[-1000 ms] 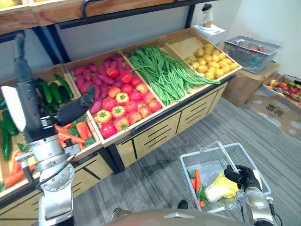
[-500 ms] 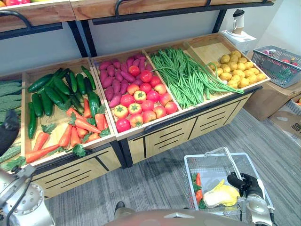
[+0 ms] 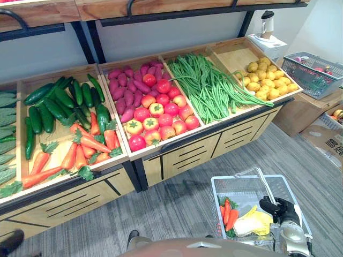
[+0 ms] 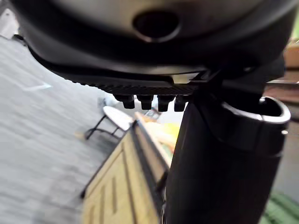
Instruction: Pick vegetable in the basket
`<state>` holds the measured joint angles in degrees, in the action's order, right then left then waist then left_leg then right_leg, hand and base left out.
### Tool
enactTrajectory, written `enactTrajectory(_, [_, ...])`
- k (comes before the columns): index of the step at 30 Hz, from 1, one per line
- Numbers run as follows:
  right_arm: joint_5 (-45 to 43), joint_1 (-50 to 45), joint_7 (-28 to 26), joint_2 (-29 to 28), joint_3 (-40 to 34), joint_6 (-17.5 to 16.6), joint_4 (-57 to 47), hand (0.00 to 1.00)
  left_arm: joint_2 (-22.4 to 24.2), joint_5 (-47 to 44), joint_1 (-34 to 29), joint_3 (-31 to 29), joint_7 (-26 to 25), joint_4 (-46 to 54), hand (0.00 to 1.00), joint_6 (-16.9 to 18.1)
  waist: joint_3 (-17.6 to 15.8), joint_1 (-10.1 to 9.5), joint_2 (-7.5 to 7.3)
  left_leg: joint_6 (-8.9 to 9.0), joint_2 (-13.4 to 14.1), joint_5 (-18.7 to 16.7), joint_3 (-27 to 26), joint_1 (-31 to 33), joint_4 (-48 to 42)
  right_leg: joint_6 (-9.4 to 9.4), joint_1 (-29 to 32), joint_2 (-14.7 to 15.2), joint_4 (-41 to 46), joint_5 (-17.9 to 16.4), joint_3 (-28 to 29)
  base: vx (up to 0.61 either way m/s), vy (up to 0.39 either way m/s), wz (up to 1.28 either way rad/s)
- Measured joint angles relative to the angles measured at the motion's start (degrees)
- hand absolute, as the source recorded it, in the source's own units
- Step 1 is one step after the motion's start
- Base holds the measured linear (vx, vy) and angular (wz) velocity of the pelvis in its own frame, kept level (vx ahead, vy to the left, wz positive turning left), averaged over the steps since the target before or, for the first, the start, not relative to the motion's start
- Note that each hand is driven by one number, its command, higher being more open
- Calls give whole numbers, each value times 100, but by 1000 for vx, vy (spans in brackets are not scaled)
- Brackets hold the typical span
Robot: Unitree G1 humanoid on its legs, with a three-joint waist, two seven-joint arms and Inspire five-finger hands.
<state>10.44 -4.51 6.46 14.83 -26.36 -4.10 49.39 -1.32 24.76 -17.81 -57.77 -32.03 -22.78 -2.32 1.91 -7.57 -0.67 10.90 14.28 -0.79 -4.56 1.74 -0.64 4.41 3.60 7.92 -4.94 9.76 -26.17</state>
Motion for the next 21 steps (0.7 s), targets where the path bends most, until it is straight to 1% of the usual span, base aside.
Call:
enactTrajectory(1, [-1,0,0,0,0,0,16,0,-10,-217,16,-107,55,-537,100,18,0,49,12,-5,-10,-20,-31,-47,3,4,-28,9,-1,-6,31,22,19,-11])
enactTrajectory(2, [-1,1,0,0,0,0,26,0,-17,-342,36,-185,111,-823,100,18,-3,70,17,-8,-17,-26,-40,-76,8,10,-47,16,-1,-11,40,30,32,-11])
enactTrajectory(3, [-1,8,0,0,-2,0,73,0,-56,-589,47,-290,207,-1438,100,23,-10,136,24,-6,-28,-31,-82,-161,55,26,-82,26,-1,-24,72,26,30,-12])
enactTrajectory(4, [-2,33,0,0,-6,-1,141,0,-79,-832,53,-372,338,-1871,100,20,-12,158,30,-11,-42,-30,-131,-237,103,30,-99,37,-2,-29,117,30,38,-17])
enactTrajectory(5, [-5,48,0,1,-18,0,221,0,-86,-1111,58,-389,567,-2360,100,1,-12,175,30,-20,-62,-53,-165,-257,96,33,-102,58,-2,-34,147,28,35,-13])
enactTrajectory(6, [-8,49,0,1,-18,1,289,0,-66,-1200,85,-349,793,-2756,100,-17,-23,181,31,-18,-86,-62,-180,-279,99,38,-113,81,-2,-34,156,23,34,-7])
enactTrajectory(7, [-8,51,0,1,-18,1,329,0,-58,-1246,104,-331,920,-2888,100,-27,-33,177,31,-19,-92,-68,-190,-300,101,41,-128,88,-2,-36,163,28,30,-3])
enactTrajectory(8, [-7,79,0,1,-15,4,447,0,-49,-1308,105,-201,1181,-3103,100,-32,-54,178,40,1,-96,-103,-205,-349,96,52,-175,93,-2,-48,177,19,22,-3])
enactTrajectory(9, [-5,79,-2,1,-9,4,484,0,-46,-1306,100,-88,1286,-3160,100,-31,-56,178,44,10,-97,-115,-209,-368,95,55,-184,95,-2,-56,182,18,22,-4])
enactTrajectory(11, [-4,83,-4,2,-5,11,510,0,-46,-1282,104,361,1652,-3299,100,20,-86,197,81,34,-100,-150,-253,-420,100,66,-190,98,-2,-74,213,12,18,-8])
enactTrajectory(12, [-4,98,-6,4,-10,11,510,0,-45,-1281,102,619,1825,-3325,100,73,-98,239,92,37,-101,-166,-287,-421,98,70,-192,99,-2,-78,238,42,24,-12])
enactTrajectory(13, [-5,144,-17,9,-11,10,510,0,-48,-1274,101,879,2039,-3355,100,161,-121,313,140,46,-101,-179,-306,-423,93,72,-191,99,-2,-78,259,47,22,-10])
enactTrajectory(16, [-8,184,-21,14,-18,10,509,0,-50,-1061,183,1444,2264,-3406,100,347,-159,387,248,53,-101,-211,-340,-434,85,88,-181,99,-1,-89,289,41,16,-7])
enactTrajectory(17, [-10,188,-21,14,-23,10,509,0,-41,-1057,224,1828,2309,-3405,100,456,-161,442,292,56,-101,-226,-345,-438,85,119,-179,98,-1,-85,292,45,13,-2])
enactTrajectory(20, [-10,191,-21,14,-99,10,509,0,13,-1027,254,2384,2400,-3405,100,524,-171,477,308,54,-101,-248,-440,-525,80,134,-194,95,1,-85,375,79,27,-13])
enactTrajectory(21, [-11,192,-21,14,-115,10,509,0,44,-1016,260,2441,2403,-3405,100,525,-171,478,306,57,-101,-257,-457,-545,76,137,-196,95,1,-84,406,78,31,-20])
